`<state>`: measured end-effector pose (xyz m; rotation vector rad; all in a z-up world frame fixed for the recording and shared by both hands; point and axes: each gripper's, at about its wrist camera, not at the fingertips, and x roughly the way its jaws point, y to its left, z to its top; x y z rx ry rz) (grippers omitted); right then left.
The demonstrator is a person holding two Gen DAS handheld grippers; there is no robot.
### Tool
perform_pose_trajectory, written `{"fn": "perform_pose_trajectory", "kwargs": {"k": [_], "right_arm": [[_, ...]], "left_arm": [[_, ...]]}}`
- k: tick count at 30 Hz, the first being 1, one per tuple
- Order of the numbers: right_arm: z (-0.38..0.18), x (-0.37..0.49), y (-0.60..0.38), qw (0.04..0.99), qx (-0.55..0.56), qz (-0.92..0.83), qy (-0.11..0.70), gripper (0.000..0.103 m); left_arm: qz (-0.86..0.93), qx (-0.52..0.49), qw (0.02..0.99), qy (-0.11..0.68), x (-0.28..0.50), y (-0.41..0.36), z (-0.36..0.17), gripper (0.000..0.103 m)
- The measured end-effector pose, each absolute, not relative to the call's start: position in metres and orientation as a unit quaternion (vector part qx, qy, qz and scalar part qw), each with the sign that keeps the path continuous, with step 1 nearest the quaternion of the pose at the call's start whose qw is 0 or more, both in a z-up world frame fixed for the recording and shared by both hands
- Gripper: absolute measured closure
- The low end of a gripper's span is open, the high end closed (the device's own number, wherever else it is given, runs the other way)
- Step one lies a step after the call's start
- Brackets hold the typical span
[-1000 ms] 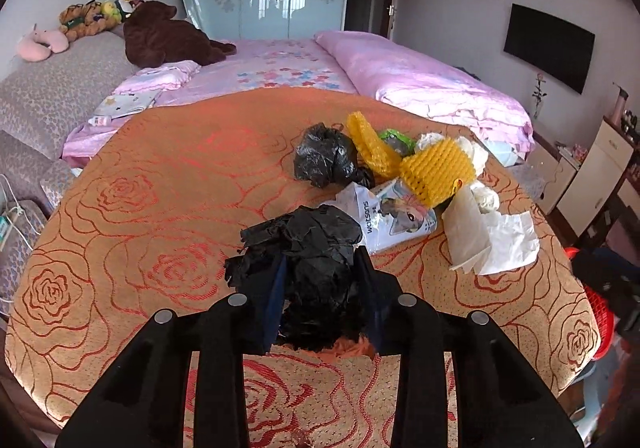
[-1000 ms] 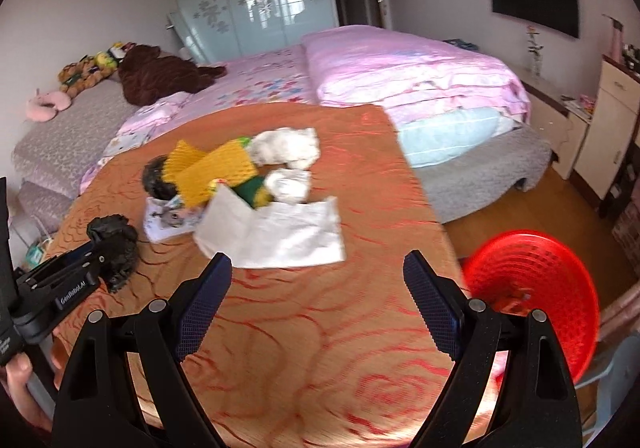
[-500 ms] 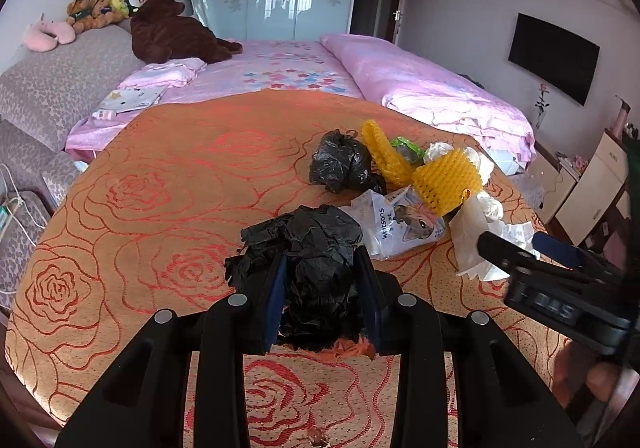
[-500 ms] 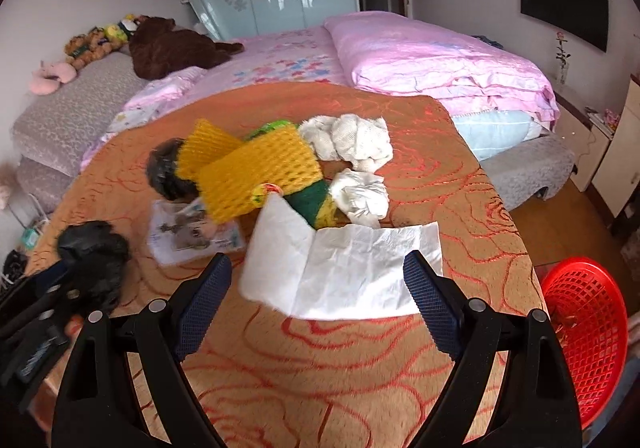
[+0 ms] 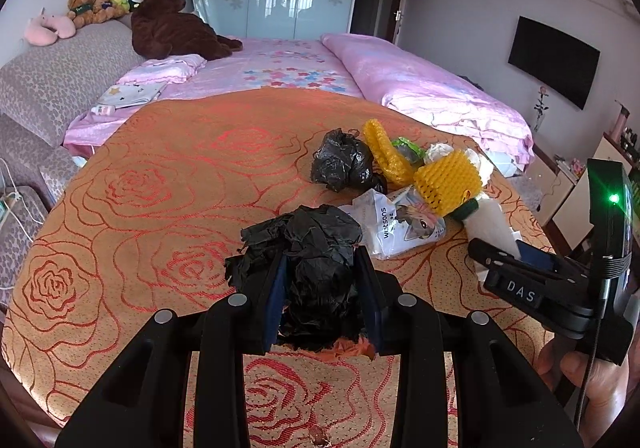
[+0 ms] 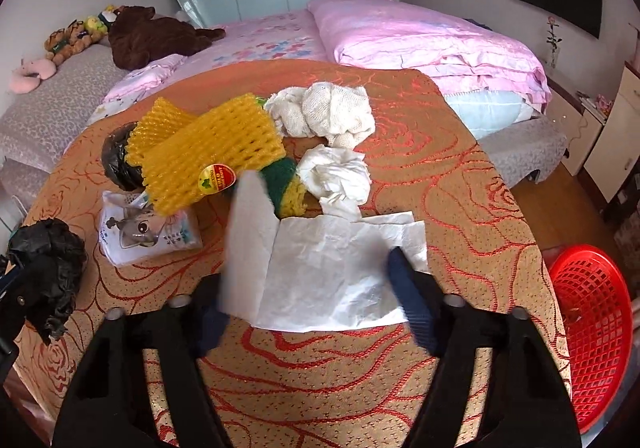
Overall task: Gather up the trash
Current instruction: 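Grasp the white tissue with the right tool while the left tool holds the black bag, then carry the tissue and black bag toward the red basket with both tools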
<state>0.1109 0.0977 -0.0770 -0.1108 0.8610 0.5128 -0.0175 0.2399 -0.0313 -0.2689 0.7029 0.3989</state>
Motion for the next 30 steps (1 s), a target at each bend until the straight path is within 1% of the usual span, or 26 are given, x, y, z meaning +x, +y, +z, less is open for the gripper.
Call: {"fn": "perform_pose_trajectory", "kwargs": {"k": [1, 2, 4, 10, 13, 18, 30], "right_arm": [[-0.077, 0.111, 0.097, 0.876, -0.053, 0.246, 0.412, 0.049], [-0.076, 0.111, 0.096, 0.876, -0.054, 0.247, 0.411, 0.052], [-0.076, 0.111, 0.093, 0.876, -0.055, 0.249, 0.409, 0.063], [-0.076, 0.111, 0.085, 0.876, -0.056, 0.255, 0.405, 0.079], [-0.076, 0.109, 0.081, 0.875, -0.054, 0.259, 0.405, 0.084], [-0.074, 0.105, 0.072, 0.873, -0.046, 0.263, 0.407, 0.087], [-0.061, 0.08, 0.046, 0.874, -0.03, 0.28, 0.397, 0.087]], "left_arm": [[0.194, -0.13, 0.911, 0.341, -0.018, 0.24, -0.031, 0.071], [0.193, -0.129, 0.911, 0.34, -0.018, 0.24, -0.031, 0.071], [0.193, -0.129, 0.911, 0.341, -0.017, 0.239, -0.031, 0.071], [0.191, -0.128, 0.911, 0.341, -0.017, 0.237, -0.031, 0.071], [0.191, -0.126, 0.912, 0.341, -0.016, 0.235, -0.031, 0.071], [0.191, -0.125, 0.912, 0.34, -0.016, 0.234, -0.03, 0.071], [0.18, -0.114, 0.918, 0.333, -0.015, 0.223, -0.023, 0.071]]}}
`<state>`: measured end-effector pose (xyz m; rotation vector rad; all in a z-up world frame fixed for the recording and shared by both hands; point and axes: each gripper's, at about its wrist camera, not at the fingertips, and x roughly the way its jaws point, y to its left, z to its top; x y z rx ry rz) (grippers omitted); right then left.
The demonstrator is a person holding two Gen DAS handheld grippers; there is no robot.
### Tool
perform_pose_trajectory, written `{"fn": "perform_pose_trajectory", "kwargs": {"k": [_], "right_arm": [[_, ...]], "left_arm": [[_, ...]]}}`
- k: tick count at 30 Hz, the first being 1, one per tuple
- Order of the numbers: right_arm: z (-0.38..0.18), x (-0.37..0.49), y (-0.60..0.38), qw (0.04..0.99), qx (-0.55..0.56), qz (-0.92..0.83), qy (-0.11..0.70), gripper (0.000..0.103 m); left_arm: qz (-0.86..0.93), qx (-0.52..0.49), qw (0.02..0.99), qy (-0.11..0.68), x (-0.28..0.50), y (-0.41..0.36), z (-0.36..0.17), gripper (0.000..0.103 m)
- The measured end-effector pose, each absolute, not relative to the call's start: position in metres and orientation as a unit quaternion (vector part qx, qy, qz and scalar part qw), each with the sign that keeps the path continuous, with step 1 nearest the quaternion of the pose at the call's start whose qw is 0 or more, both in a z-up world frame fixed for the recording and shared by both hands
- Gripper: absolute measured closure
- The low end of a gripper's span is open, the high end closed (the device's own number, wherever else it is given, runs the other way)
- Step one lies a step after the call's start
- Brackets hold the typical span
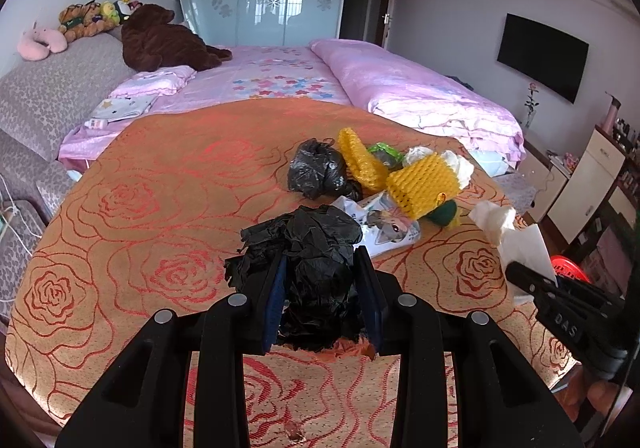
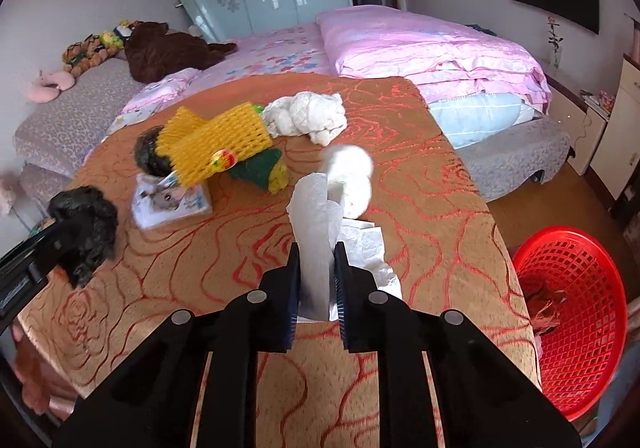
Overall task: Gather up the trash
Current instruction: 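Carry the tissue and black bag toward the red basket with both tools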
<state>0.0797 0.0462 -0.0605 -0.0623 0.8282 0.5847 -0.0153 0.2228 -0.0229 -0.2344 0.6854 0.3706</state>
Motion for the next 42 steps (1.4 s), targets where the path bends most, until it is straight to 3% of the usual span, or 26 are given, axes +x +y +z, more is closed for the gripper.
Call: {"fn": "perform_pose_trajectory", "kwargs": {"k": [42], "right_arm": [[0.002, 0.061, -0.031, 0.909, 0.001, 0.243, 0.339, 0.087]], "left_arm": [[0.115, -0.076, 0.94, 0.311, 0.013, 0.163, 0.004, 0.071]]}}
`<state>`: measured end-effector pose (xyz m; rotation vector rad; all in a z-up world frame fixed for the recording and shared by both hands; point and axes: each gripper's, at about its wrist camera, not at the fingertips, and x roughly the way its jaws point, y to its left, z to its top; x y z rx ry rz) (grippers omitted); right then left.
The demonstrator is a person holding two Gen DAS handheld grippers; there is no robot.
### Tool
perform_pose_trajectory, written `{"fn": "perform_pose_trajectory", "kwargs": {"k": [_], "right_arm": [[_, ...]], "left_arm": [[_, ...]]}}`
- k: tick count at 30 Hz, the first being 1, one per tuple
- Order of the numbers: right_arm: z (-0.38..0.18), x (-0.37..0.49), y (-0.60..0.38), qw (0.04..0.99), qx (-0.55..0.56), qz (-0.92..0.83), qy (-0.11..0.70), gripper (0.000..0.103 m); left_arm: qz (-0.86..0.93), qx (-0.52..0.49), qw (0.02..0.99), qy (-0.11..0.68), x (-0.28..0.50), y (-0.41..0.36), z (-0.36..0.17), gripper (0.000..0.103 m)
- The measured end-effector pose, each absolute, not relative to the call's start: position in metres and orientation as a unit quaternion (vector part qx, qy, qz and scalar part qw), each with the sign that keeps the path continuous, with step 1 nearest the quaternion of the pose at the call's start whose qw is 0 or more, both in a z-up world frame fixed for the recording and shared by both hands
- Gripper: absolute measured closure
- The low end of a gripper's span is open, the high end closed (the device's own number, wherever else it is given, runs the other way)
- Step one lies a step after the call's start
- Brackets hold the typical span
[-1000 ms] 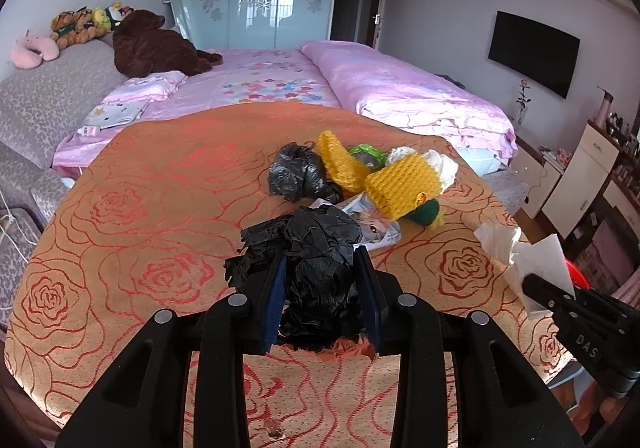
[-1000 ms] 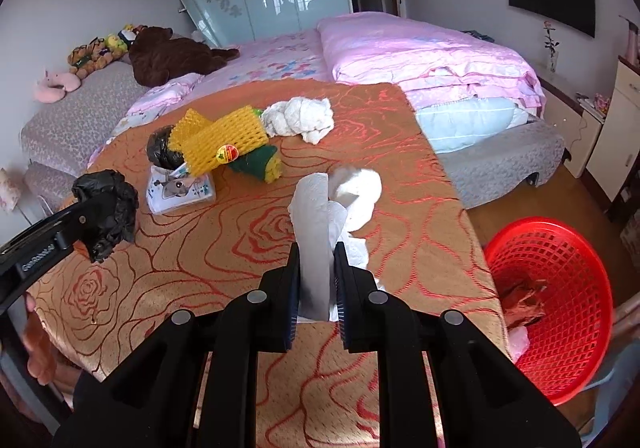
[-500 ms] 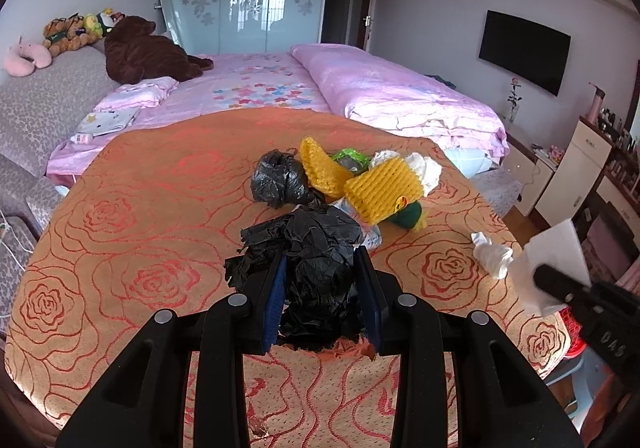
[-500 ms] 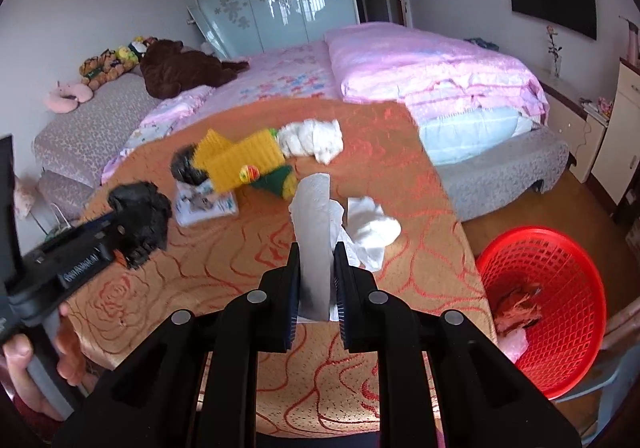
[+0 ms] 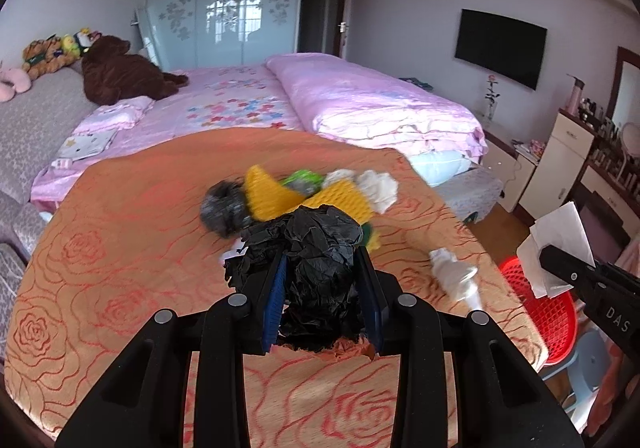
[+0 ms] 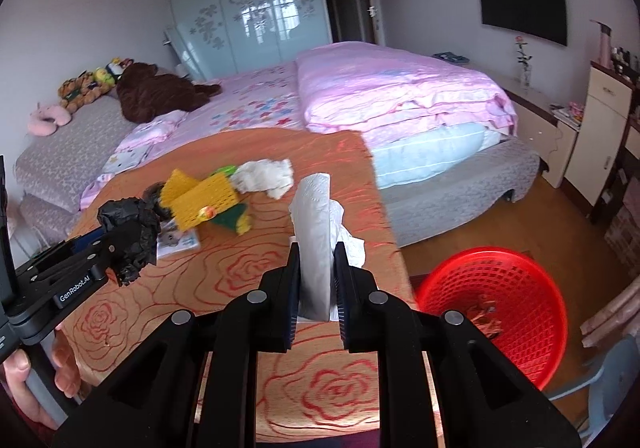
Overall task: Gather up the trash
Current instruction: 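Carry the tissue and black bag toward the red basket with both tools, then open both tools over the red basket to drop tissue and black bag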
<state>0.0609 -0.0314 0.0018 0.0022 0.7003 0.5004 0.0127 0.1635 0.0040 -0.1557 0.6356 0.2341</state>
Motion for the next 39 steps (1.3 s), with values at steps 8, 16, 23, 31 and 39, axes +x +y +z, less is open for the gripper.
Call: {"fn": "perform_pose_trajectory", "kwargs": {"k": [8, 16, 23, 31, 39], "right_arm": [[0.005, 0.072, -0.065, 0.92, 0.011, 0.201, 0.335, 0.087], [0.001, 0.082, -0.104, 0.928, 0.019, 0.155, 0.338, 0.087], [-0.008, 0.086, -0.131, 0.93, 0.027, 0.124, 0.345, 0.087], [-0.016, 0.093, -0.157, 0.93, 0.033, 0.098, 0.351, 0.087], [-0.029, 0.101, -0.181, 0.927, 0.039, 0.074, 0.364, 0.087]], "left_arm": [[0.078, -0.056, 0.948, 0.304, 0.034, 0.125, 0.014, 0.071], [0.039, -0.04, 0.951, 0.304, 0.055, 0.089, 0.017, 0.071], [0.008, -0.027, 0.951, 0.309, 0.071, 0.055, 0.016, 0.071], [-0.03, -0.021, 0.948, 0.316, 0.087, 0.026, 0.014, 0.071], [-0.071, -0.013, 0.943, 0.324, 0.102, -0.004, 0.01, 0.071]]}}
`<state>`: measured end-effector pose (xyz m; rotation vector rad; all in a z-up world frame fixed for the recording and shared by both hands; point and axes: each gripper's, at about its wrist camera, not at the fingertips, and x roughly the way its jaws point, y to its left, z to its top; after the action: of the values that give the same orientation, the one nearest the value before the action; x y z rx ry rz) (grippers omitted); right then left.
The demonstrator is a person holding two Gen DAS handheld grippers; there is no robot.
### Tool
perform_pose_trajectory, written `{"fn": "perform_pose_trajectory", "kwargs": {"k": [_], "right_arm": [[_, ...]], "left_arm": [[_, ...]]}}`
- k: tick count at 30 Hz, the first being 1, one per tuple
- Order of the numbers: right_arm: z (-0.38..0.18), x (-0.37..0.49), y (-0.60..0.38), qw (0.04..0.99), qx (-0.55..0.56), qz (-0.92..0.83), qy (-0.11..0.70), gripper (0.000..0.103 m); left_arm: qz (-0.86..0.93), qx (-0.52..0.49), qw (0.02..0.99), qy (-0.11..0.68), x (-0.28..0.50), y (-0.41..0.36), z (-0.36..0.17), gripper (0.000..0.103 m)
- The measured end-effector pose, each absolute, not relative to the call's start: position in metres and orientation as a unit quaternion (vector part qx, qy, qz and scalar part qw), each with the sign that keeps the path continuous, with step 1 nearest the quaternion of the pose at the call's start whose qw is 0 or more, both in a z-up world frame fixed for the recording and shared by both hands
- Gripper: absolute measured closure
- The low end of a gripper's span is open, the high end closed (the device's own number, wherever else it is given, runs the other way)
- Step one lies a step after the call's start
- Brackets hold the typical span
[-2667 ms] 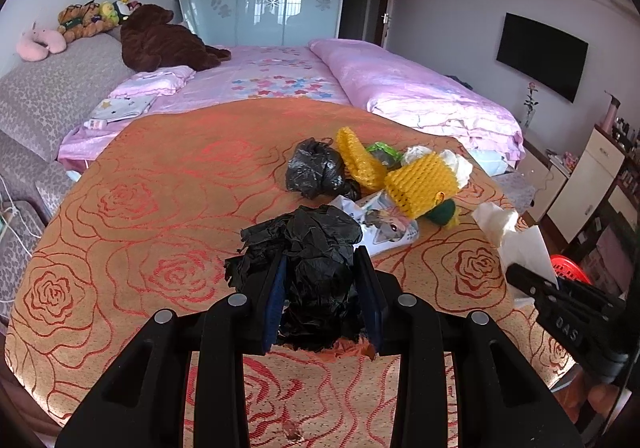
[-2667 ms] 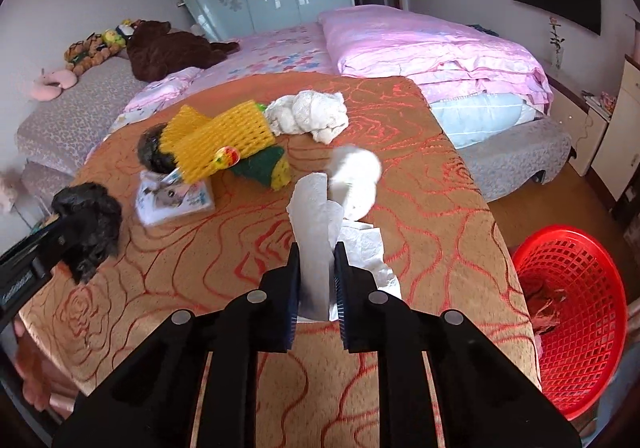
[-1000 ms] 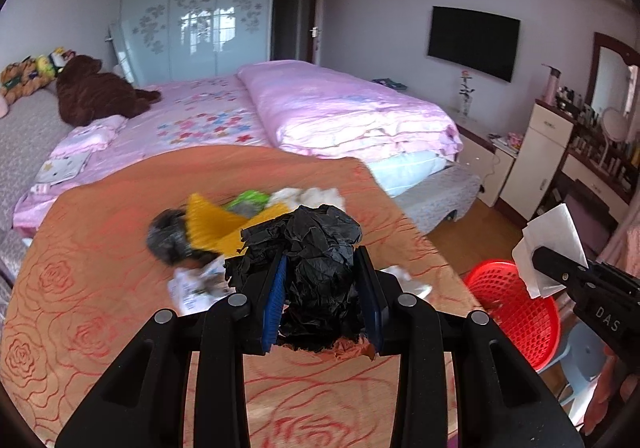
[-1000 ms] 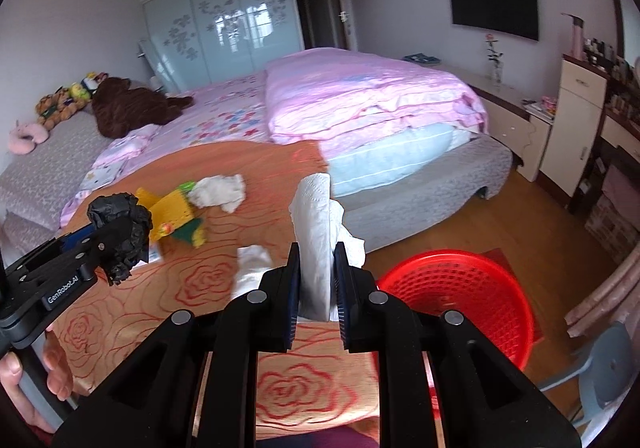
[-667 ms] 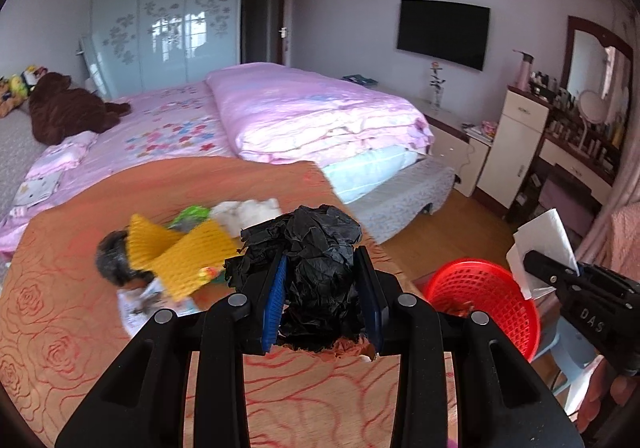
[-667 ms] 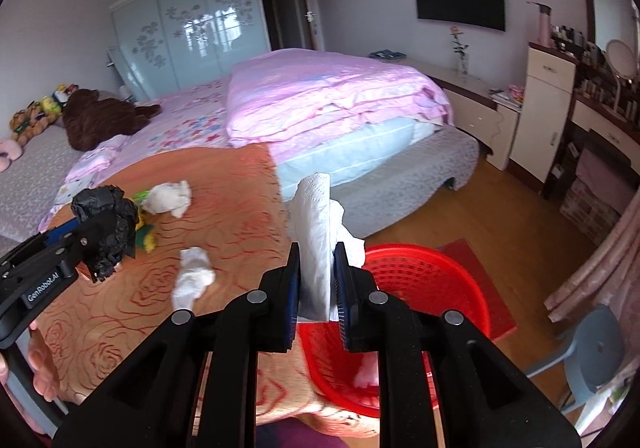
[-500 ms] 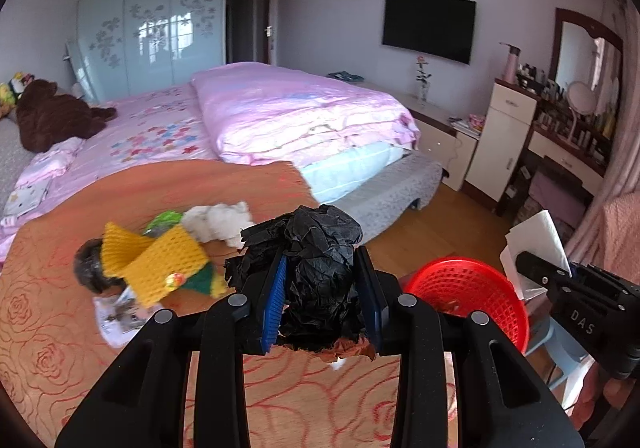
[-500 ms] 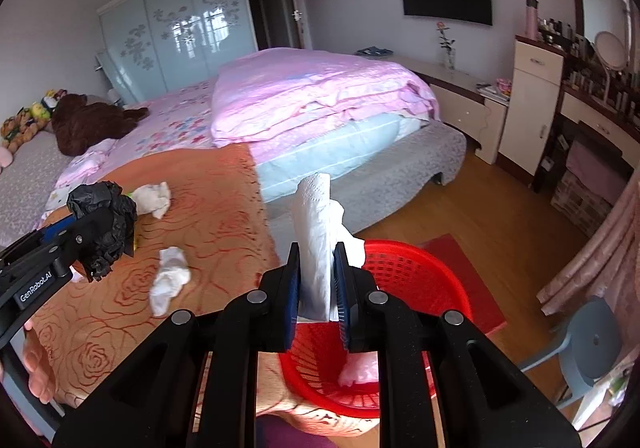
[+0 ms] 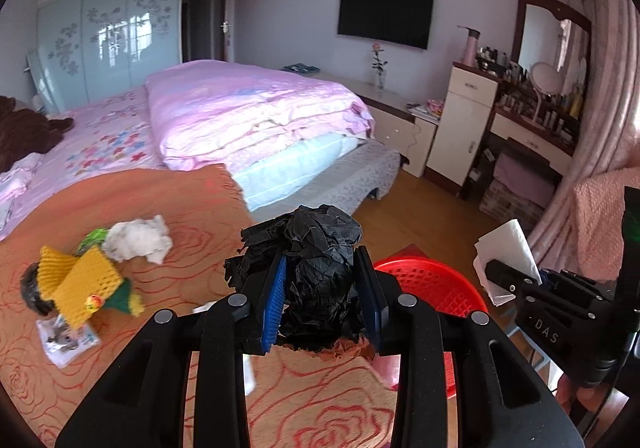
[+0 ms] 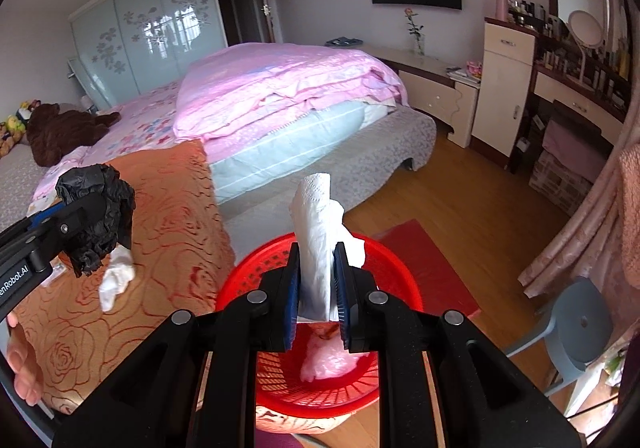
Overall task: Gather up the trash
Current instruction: 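Open both tools over the red basket to drop tissue and black bag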
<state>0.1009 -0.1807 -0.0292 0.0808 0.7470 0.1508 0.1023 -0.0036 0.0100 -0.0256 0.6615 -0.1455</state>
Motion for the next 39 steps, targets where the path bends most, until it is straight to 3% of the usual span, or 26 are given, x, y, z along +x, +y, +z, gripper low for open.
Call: {"fn": "perform_pose_trajectory", "kwargs": {"k": [23, 30, 35, 39], "right_arm": [[-0.07, 0.122, -0.212, 0.911, 0.071, 0.056, 0.401, 0.085], [-0.074, 0.126, -0.215, 0.908, 0.08, 0.057, 0.408, 0.069], [-0.075, 0.126, -0.214, 0.908, 0.085, 0.059, 0.406, 0.055], [-0.073, 0.125, -0.215, 0.91, 0.092, 0.055, 0.401, 0.048]], "left_arm": [[-0.097, 0.047, 0.917, 0.385, 0.143, -0.069, -0.048, 0.071], [-0.104, 0.037, 0.913, 0.392, 0.146, -0.066, -0.054, 0.061], [-0.101, 0.032, 0.916, 0.386, 0.146, -0.064, -0.051, 0.041], [-0.096, 0.023, 0.917, 0.387, 0.147, -0.059, -0.049, 0.038]]}}
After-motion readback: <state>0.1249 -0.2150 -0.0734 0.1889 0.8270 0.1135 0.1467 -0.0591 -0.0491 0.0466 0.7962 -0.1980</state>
